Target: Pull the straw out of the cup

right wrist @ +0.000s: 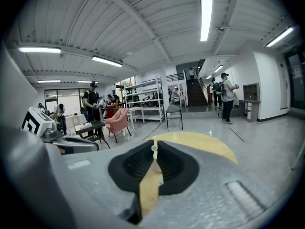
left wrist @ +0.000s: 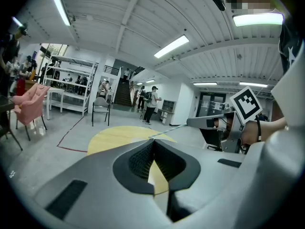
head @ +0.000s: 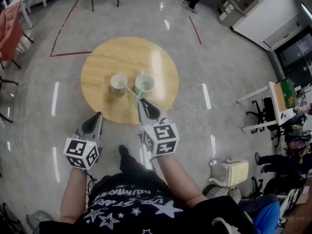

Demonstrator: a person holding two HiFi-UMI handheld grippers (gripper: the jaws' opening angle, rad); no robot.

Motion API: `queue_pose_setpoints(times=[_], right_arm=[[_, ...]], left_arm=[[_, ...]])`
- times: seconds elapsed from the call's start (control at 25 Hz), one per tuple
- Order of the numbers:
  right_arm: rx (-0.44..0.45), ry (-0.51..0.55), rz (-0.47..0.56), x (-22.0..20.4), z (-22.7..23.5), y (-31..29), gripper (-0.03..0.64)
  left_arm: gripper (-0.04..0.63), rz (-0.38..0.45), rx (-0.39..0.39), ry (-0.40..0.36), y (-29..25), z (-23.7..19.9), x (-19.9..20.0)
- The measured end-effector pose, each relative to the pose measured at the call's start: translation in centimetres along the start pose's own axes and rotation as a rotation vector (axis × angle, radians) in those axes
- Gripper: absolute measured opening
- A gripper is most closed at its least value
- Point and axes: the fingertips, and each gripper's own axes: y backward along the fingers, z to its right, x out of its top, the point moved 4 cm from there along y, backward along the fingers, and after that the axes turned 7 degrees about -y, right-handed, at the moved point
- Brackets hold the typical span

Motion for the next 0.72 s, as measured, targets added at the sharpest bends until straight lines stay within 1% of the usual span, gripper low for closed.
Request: queue_pose_setpoints(times=[0.32,0.72], right_arm=[[-0.023,0.007,0.038,-1.6,-3.5,5.6,0.021],[-0.038,0.018,0.073,-4.5,-8.2,14.7,0.020]], left_arm=[[0.006,0.030,-0.019,-0.011,5.6,2.4,-1.0],[0.006,0.093,-0.037,-0.055,13.7,7.5,-1.4]])
